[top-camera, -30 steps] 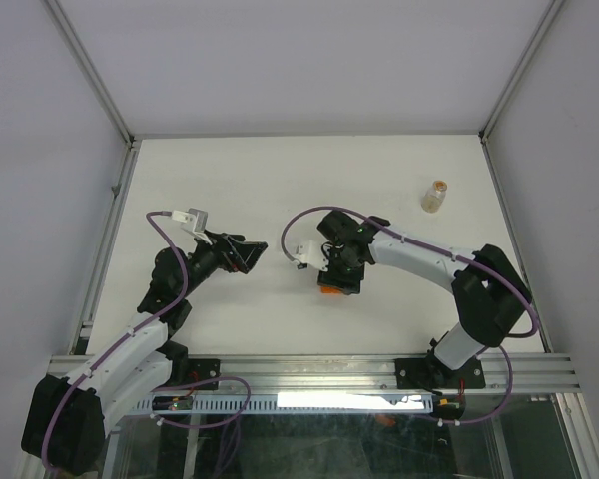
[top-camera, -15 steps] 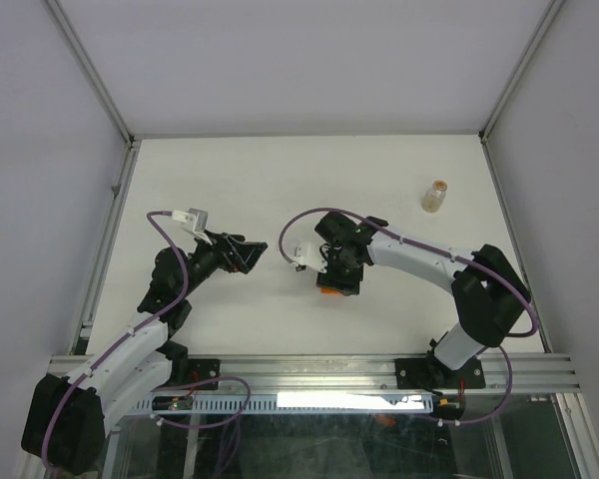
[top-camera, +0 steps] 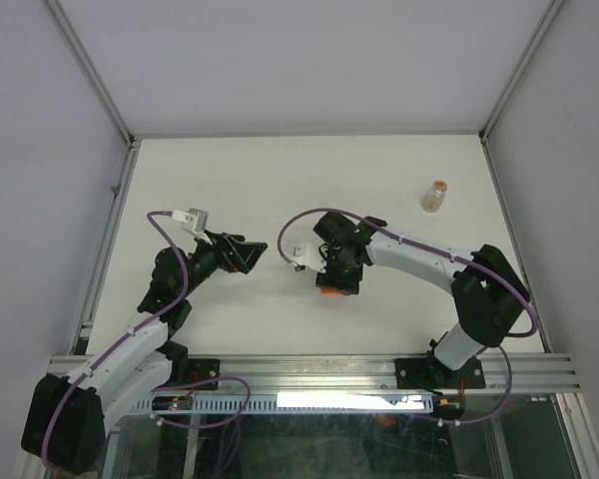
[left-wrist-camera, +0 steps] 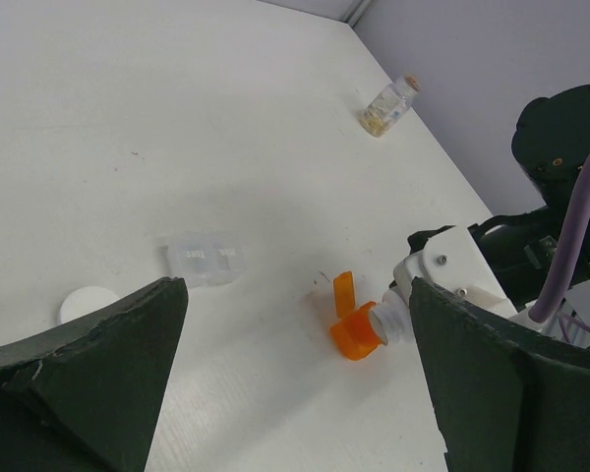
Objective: Sort the pills into containers
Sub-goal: Pour the pill into the pill container.
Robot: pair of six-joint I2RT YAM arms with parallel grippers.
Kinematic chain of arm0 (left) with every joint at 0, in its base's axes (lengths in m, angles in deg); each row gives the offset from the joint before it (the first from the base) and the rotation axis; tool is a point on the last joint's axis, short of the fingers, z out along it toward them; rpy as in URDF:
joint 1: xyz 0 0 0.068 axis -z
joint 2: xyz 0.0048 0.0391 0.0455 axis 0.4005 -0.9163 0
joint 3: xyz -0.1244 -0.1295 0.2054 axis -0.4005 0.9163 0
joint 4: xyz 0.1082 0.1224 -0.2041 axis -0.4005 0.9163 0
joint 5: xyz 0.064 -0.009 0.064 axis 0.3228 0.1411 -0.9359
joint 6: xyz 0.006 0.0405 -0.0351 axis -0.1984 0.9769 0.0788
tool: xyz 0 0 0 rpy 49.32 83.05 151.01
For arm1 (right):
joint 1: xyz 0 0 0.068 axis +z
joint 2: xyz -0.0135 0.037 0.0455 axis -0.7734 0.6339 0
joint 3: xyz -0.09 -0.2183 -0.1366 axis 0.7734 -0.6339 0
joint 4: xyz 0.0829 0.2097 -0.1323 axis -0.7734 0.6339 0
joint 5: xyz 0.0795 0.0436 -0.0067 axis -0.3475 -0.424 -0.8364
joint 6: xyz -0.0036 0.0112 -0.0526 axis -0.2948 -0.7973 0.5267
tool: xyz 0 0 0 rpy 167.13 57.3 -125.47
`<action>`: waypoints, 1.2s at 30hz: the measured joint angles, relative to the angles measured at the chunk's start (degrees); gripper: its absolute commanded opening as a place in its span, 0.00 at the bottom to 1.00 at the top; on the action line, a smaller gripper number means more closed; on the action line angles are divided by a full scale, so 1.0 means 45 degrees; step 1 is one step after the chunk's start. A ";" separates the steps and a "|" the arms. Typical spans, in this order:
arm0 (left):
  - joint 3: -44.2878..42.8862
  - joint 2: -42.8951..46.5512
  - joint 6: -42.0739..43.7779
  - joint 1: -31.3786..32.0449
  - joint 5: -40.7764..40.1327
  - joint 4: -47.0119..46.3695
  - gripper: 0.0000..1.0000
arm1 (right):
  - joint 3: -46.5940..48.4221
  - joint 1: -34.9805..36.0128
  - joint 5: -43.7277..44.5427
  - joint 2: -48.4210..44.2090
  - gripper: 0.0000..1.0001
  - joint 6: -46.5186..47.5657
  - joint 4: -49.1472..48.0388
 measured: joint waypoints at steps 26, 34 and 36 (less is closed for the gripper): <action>-0.0024 -0.0170 0.0000 0.0000 0.0005 0.0005 0.99 | 0.0219 0.0024 -0.0015 0.0185 0.00 -0.0083 0.0296; -0.0024 -0.0180 0.0000 0.0000 0.0005 0.0000 0.99 | 0.0233 0.0087 0.0112 0.0209 0.00 -0.0049 0.0097; -0.0024 -0.0180 0.0000 0.0000 0.0005 0.0000 0.99 | 0.0359 0.0073 -0.0005 0.0291 0.00 -0.0068 0.0350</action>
